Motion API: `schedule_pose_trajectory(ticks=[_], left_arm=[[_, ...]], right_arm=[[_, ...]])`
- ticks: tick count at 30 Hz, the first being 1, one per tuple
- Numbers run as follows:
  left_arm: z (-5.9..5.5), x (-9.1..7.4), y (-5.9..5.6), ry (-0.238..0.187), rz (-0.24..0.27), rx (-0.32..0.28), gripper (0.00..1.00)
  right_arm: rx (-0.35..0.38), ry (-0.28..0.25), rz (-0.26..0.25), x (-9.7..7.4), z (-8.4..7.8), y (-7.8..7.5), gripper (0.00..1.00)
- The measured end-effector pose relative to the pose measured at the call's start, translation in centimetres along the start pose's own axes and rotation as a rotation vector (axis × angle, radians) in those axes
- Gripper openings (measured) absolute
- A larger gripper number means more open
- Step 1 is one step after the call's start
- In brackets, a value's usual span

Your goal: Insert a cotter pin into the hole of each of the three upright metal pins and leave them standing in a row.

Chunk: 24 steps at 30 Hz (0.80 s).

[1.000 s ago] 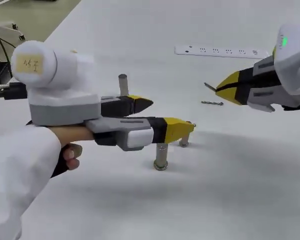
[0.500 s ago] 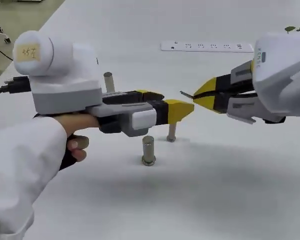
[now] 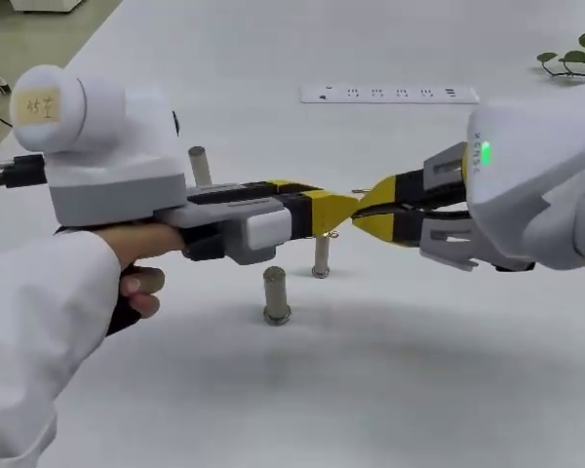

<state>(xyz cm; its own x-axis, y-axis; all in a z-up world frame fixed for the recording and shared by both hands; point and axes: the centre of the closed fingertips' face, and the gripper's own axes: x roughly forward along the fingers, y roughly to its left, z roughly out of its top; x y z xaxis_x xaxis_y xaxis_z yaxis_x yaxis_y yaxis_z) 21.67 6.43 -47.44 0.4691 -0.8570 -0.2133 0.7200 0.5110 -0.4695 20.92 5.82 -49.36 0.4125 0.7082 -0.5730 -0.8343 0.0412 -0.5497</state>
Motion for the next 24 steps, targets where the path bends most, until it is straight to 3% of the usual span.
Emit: schedule_pose_trajectory(ticks=[9, 24], left_arm=[[-0.8, 0.3, -0.8, 0.029, -0.017, -0.009, 0.08], [-1.4, 0.3, -0.6, 0.056, -0.006, 0.006, 0.01]], right_arm=[[-0.008, -0.001, -0.002, -0.2, 0.0, 0.2, 0.0], [-0.001, -0.015, -0.001, -0.2, 0.5, 0.8, 0.0]])
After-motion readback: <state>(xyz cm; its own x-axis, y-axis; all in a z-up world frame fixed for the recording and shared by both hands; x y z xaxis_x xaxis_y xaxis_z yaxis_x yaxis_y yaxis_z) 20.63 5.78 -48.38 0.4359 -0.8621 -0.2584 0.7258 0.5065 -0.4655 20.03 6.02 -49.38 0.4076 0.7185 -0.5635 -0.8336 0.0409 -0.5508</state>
